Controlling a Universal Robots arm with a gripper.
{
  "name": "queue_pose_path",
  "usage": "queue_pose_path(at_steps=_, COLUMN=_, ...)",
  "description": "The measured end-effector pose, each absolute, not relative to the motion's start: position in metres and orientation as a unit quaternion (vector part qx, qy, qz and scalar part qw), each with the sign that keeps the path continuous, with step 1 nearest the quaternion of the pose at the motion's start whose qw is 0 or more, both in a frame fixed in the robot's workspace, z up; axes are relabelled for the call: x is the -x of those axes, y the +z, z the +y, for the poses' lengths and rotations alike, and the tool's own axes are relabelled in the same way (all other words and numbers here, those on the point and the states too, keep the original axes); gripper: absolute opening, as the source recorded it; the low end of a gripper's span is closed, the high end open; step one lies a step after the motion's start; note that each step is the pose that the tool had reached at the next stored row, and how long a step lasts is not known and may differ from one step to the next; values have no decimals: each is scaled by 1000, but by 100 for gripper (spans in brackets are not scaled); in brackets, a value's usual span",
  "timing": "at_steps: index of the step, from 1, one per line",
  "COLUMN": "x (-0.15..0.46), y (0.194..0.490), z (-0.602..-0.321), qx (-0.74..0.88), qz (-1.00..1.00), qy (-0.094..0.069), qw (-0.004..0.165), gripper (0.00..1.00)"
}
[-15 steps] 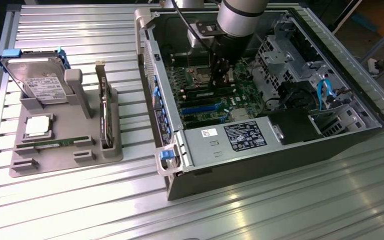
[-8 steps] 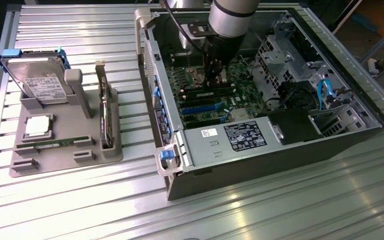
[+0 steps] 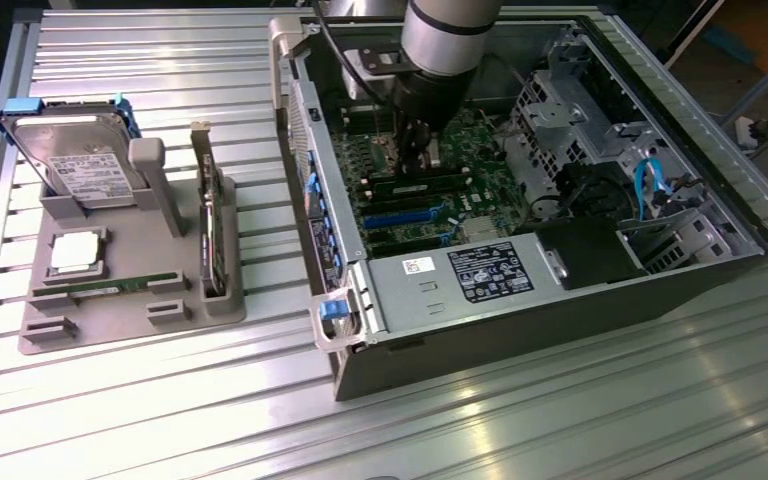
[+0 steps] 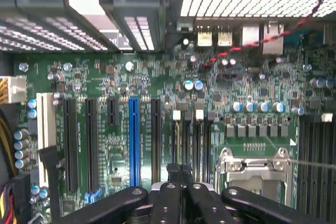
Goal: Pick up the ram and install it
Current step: 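Press down the ram until it locks into place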
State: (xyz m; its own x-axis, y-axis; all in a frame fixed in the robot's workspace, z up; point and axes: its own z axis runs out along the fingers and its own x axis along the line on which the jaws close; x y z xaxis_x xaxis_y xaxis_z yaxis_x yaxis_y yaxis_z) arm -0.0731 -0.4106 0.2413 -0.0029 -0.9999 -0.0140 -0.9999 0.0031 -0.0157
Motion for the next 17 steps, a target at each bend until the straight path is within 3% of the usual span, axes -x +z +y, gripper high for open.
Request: queue_pose_path(at_steps=17, x=94, y=240, z=-411, qx=706, qz=709, qy=-3, qw=13, gripper=11)
